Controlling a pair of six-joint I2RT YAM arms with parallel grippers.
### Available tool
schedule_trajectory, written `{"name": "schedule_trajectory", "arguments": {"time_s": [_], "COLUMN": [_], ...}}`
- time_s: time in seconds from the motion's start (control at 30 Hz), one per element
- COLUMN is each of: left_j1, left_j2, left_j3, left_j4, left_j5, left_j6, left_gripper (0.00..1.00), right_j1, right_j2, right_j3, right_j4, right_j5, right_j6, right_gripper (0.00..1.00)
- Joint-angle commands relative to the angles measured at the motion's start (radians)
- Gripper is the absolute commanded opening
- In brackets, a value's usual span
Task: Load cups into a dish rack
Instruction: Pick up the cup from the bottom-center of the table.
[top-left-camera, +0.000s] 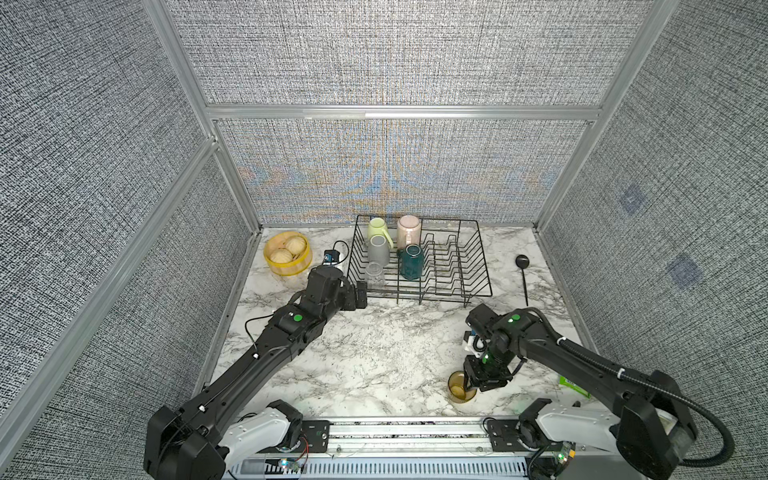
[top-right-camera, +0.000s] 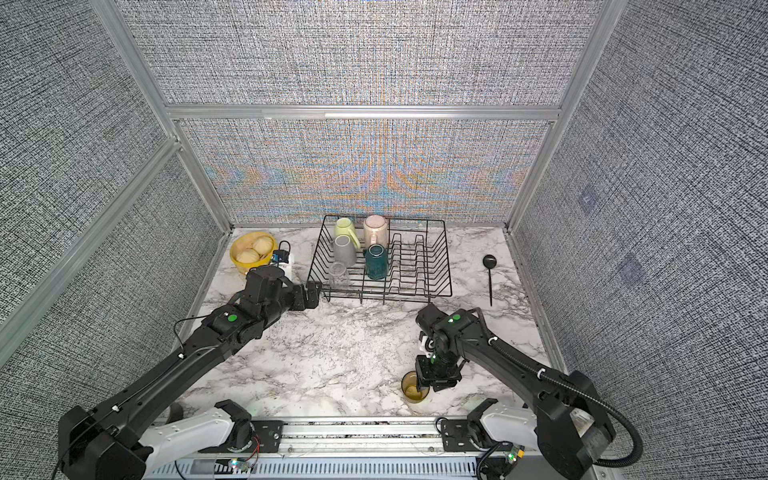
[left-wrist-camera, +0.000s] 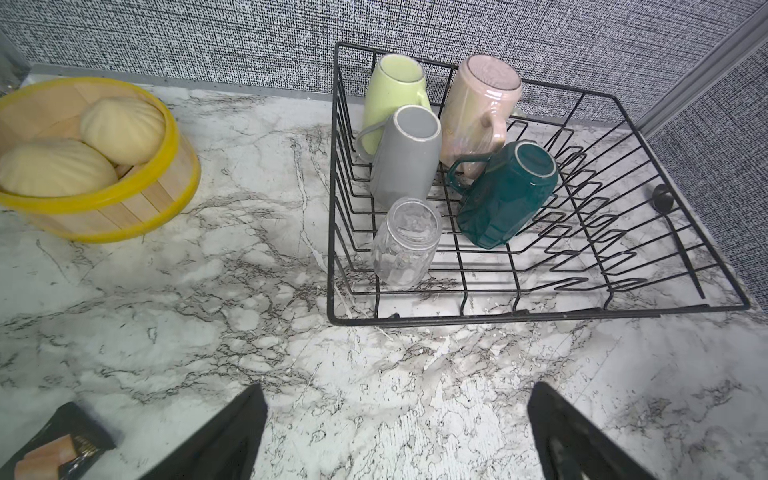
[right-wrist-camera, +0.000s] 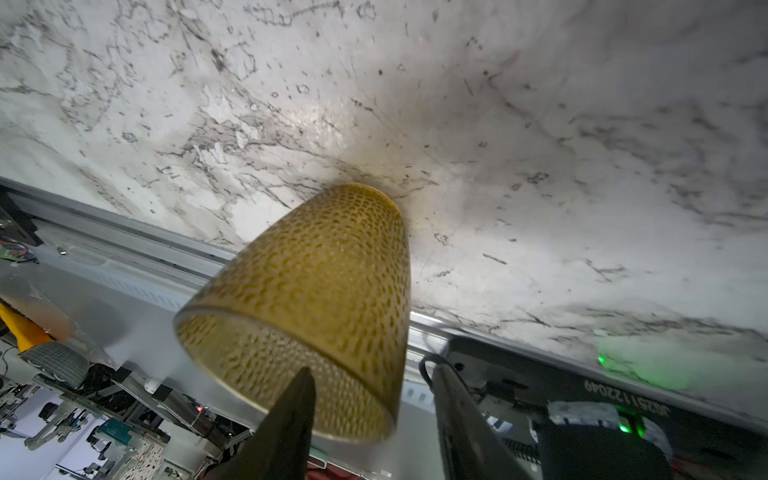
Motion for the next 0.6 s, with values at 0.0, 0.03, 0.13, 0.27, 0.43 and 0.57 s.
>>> {"name": "schedule_trajectory", "arguments": {"time_s": [0.0,0.03,0.13,0.27,0.43,0.57], "left_j1": [0.000,-0.001,-0.001,0.001,0.001,0.001], "left_j2": [-0.015,-0.019,-0.029,-0.055,-0.103,-0.117], "left_j3": [-0.010,-0.016,-0.006,-0.028,-0.045,-0.052], "left_j4": [0.024,0.032,0.008,0.011,0.002,0.018], "left_j5": [0.017,0.029,0.057,0.085,0.124,0.215], "left_j6": [-0.020,-0.022,-0.026,-0.046,-0.072,-0.065], "left_gripper": [0.99,0.99,0.99,0.99,0.99,0.99], "right_j1": [0.034,0.041,0.054,0.077,0.111,0.117], "right_j2": [0.022,0.030,0.035,0.023,-0.030,-0.098], "right_j3": [-0.030,-0.034,-0.028,-0.030,-0.034,-0.051], "right_j4": [0.137,0.157,0.195,0.296,0.459,0.654], "right_j5": [-0.031,-0.028,-0.002,-0.008,-0.003,0.030], "right_j6": [0.061,0.061,0.064,0.096,0.152,0.191], "right_gripper": [0.33,0.23,0.07,0.00,0.00,0.00]}}
